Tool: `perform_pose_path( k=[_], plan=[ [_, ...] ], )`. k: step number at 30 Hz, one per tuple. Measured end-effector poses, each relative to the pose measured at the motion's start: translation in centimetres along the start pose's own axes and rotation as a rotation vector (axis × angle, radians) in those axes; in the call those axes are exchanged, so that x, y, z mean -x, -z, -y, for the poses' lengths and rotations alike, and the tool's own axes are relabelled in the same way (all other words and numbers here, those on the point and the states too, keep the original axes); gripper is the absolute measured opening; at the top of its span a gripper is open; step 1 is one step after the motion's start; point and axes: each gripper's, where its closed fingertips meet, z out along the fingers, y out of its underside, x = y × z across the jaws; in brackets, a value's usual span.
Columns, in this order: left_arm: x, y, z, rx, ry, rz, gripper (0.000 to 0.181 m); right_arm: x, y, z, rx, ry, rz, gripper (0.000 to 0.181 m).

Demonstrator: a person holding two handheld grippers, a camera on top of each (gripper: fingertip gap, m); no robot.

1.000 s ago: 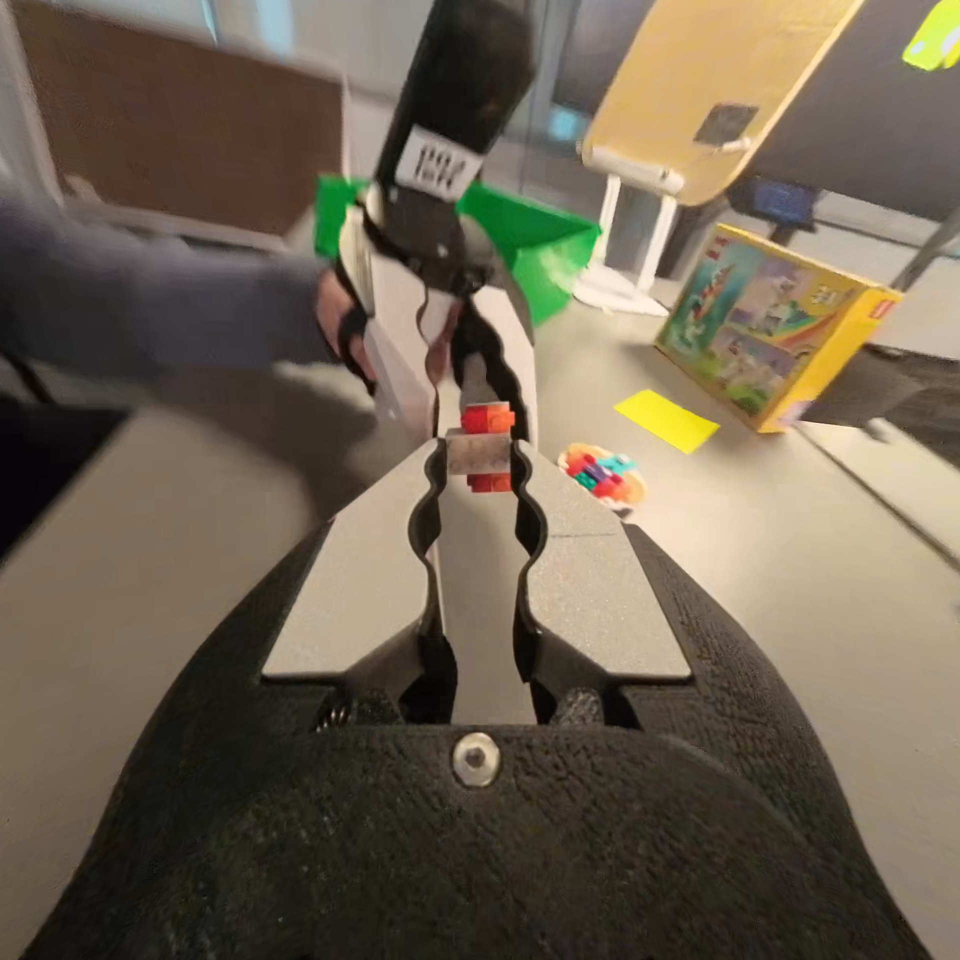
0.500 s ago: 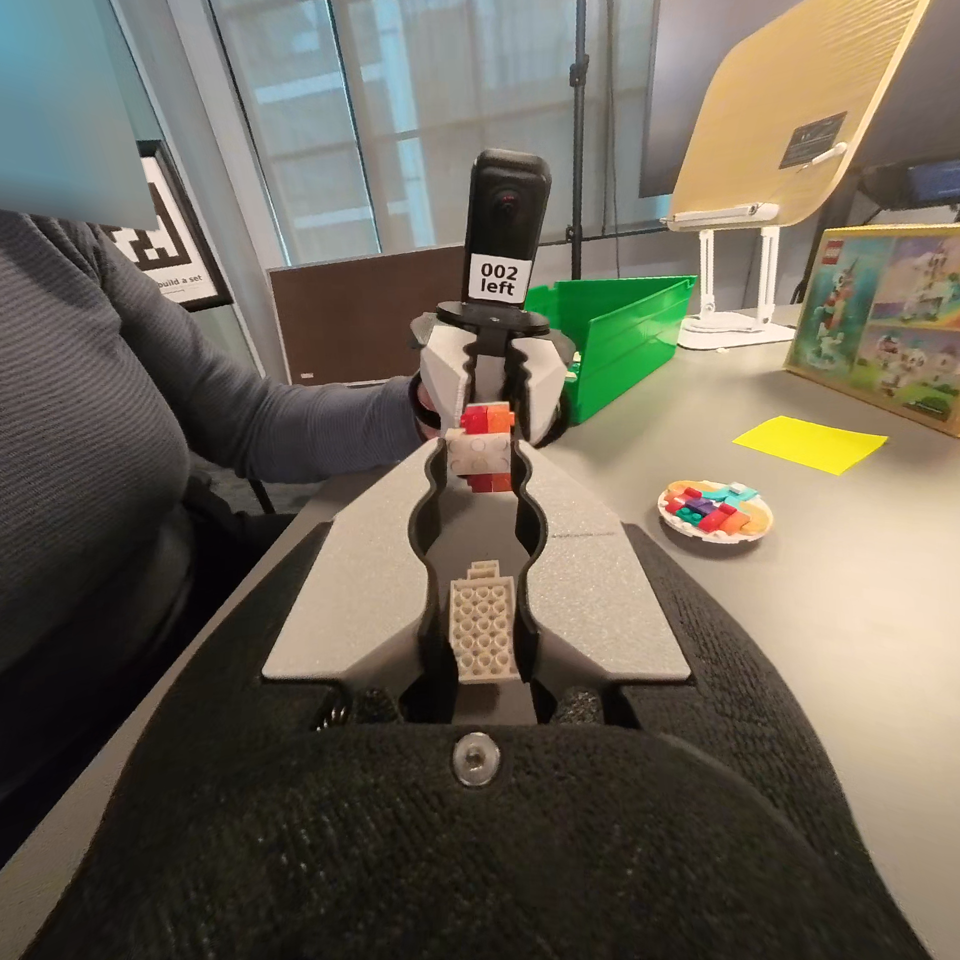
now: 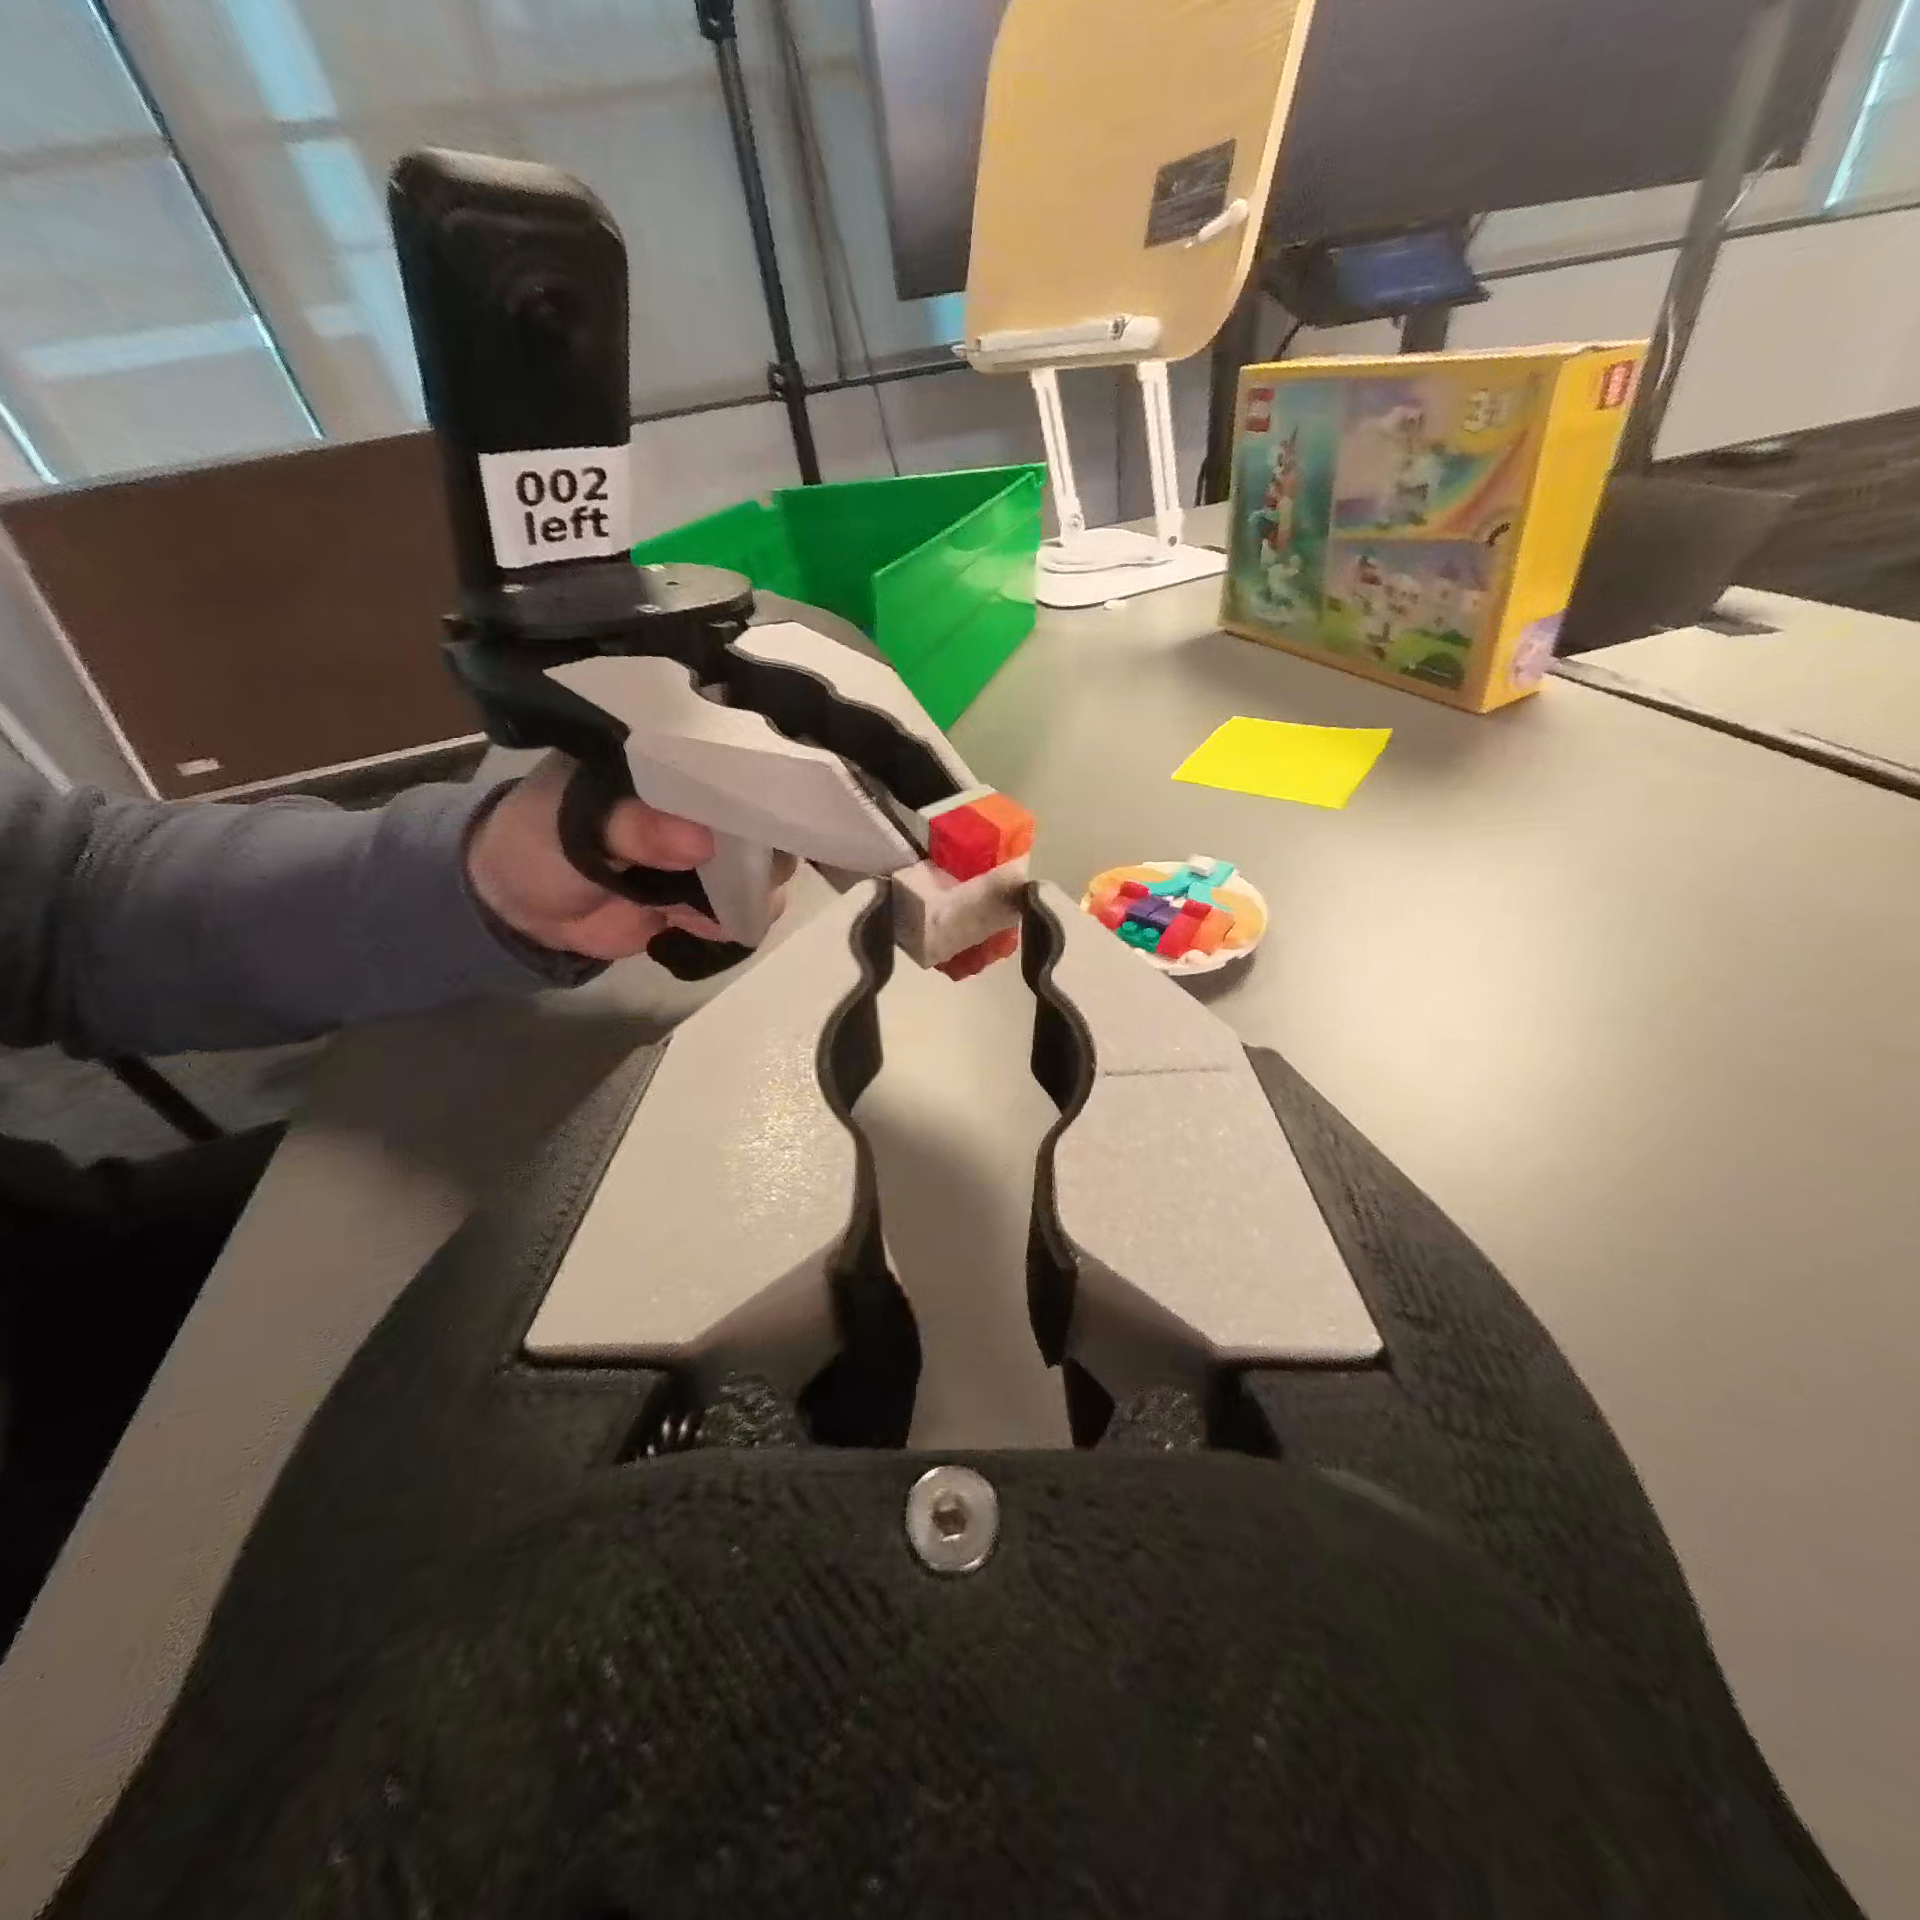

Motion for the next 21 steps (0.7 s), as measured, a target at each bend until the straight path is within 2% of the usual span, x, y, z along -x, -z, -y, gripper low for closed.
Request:
perform_pose_path(
  k=[3, 5, 7, 9, 13, 17, 19, 21],
  plan=[
    [-0.2, 0.0, -0.2, 0.014, -0.003, -0.029, 0.014, 0.2, 0.2, -0.2, 0.032, 0.038, 0.017, 0.02],
    [-0.5, 0.4, -0.2, 0.014, 0.021, -0.082, 0.014, 0.8, 0.7, -0.2, 0.042, 0.043, 0.085, 0.02],
    [1.5, 1.5, -0.2, 0.011, 0.051, -0.032, 0.014, 0.8, 1.8, 0.6, -0.004, -0.004, 0.142, 0.02],
    [1.2, 2.4, -0.2, -0.001, 0.156, -0.154, 0.014, -0.4, 2.6, 0.9, -0.022, -0.038, 0.117, 0.02],
    [1.8, 1.9, -2.7, 0.138, 0.215, -0.143, 0.014, -1.6, 2.2, -1.2, 0.097, 0.011, 0.058, 0.021],
    [3.4, 1.5, -7.2, 0.424, 0.209, 0.009, 0.014, -1.3, 1.5, -3.2, 0.234, 0.18, 0.017, 0.021],
    [3.3, 1.1, -8.9, 0.512, 0.278, 0.021, 0.02, -0.8, 1.1, -3.3, 0.241, 0.283, 0.005, 0.02],
    [2.6, 0.9, -9.1, 0.52, 0.332, -0.01, 0.04, -0.5, 0.8, -3.2, 0.238, 0.424, -0.027, 0.021]
  ],
)
